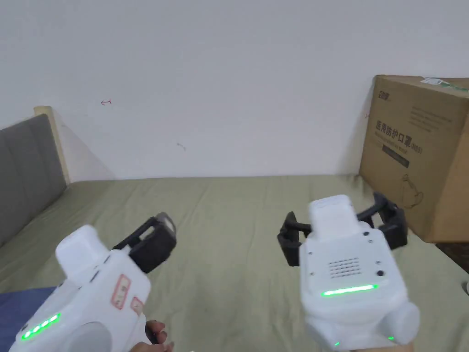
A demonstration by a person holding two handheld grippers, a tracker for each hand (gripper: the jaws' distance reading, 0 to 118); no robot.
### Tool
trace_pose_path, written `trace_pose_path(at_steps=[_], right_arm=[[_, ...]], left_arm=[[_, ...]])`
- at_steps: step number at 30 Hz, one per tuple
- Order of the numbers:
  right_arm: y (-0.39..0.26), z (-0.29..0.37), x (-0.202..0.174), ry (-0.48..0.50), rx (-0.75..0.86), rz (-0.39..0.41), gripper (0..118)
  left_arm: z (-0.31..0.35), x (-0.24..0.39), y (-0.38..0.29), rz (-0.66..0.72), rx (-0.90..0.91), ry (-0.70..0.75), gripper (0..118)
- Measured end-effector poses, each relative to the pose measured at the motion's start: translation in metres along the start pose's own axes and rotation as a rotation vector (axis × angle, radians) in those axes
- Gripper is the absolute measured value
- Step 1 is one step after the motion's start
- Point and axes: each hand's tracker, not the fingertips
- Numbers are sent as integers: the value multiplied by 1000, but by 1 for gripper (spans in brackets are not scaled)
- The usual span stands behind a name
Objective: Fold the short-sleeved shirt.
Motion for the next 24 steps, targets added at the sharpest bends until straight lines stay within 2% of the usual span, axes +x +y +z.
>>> trace_pose_path(at_steps=[1, 3, 5, 6, 7, 8, 10, 12, 13, 15, 17, 18, 19, 20, 21, 22, 23, 24], right_arm=[[2, 3, -13, -22, 46, 163, 118], [-9, 10, -45, -25, 152, 572, 118], [-29, 15, -70, -8, 227, 913, 118], [-39, 18, -77, -7, 275, 986, 118], [-43, 19, -80, 1, 291, 1003, 118], [-39, 20, -82, 33, 244, 912, 118], [-23, 17, -71, 117, 87, 632, 118], [-3, 7, -45, 174, -53, 238, 118], [2, 2, -32, 190, -103, 102, 118], [2, -10, 3, 208, -218, -287, 118], [-20, -18, 32, 293, -305, -700, 118], [-38, -20, 42, 302, -337, -871, 118], [-57, -18, 43, 285, -364, -961, 118], [-72, -16, 43, 256, -365, -975, 118], [-77, -14, 42, 228, -390, -916, 118], [-79, -10, 38, 172, -425, -810, 118], [-79, -5, 38, 127, -382, -727, 118], [-76, -2, 39, 122, -324, -692, 118]], left_arm=[[0, -11, -5, 105, -3, 14, 114], [-1, -34, -19, 287, -19, 37, 114], [-2, -44, -26, 311, -37, 43, 114], [-3, -45, -27, 281, -44, 61, 114], [-3, -39, -30, 214, -56, 90, 114], [-5, -34, -29, 137, -56, 100, 114], [-6, -18, -25, -47, -49, 108, 114], [-11, 10, -19, -313, -46, 125, 114], [-12, 23, -18, -426, -40, 135, 114], [-12, 51, -19, -711, 10, 153, 114], [-8, 67, -28, -902, 86, 147, 114], [-5, 71, -33, -951, 107, 145, 114], [-3, 71, -36, -975, 117, 139, 114], [-2, 70, -40, -983, 112, 115, 114], [-3, 67, -39, -949, 72, 106, 114], [-5, 66, -39, -930, 22, 108, 114], [-7, 59, -36, -882, -7, 121, 114], [-7, 58, -35, -854, -19, 129, 114]])
